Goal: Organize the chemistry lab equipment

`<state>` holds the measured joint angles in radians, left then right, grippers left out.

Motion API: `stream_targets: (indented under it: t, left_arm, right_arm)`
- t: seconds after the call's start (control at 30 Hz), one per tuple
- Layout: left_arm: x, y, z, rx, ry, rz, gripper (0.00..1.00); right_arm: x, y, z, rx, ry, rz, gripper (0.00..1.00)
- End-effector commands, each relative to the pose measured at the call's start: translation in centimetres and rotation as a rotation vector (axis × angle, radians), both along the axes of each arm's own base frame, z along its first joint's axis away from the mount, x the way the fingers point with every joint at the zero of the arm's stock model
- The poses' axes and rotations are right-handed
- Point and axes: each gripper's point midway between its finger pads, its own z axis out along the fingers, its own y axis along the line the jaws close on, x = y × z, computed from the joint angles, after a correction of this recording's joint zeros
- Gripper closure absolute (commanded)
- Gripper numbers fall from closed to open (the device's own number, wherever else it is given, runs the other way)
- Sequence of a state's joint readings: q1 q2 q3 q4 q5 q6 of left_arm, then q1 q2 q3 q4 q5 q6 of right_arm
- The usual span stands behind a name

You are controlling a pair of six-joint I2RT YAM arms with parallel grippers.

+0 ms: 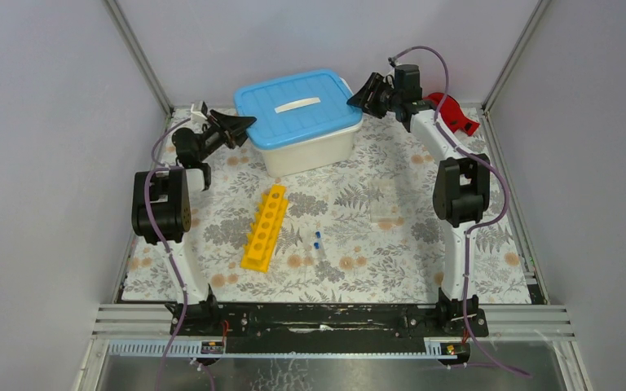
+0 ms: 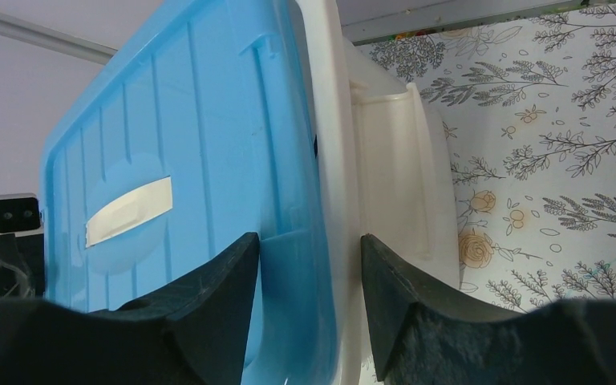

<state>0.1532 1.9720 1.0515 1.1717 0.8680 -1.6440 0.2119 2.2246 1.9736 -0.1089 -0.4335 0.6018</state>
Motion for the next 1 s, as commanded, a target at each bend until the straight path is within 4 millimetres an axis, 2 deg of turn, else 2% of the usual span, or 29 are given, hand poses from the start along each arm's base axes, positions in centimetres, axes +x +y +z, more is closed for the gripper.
stream_targets:
  t: [0.0, 0.37, 0.47, 0.97]
  left_arm:
    - [-0.3, 0.4, 0.3, 0.040, -0.049, 0.010, 0.58]
    - [0.7, 1.8, -1.9, 0.200, 0.091, 0.077, 0.54]
    - [1.2, 2.2, -1.7, 0.248, 0.111, 0.098, 0.53]
    - [2.3, 3.2, -3.1, 0.355, 0.188, 0.130, 0.51]
  right_arm:
    - [-0.1, 1.8, 1.7, 0.003, -0.047, 0.038, 0.45]
    - [-0.3, 1.5, 1.1, -0.010, -0.037, 0.028, 0.46]
    - [-0.4, 1.3, 0.9, -0.022, -0.038, 0.019, 0.46]
    - [-0.9, 0.3, 0.3, -0.226, -0.047, -0.027, 0.49]
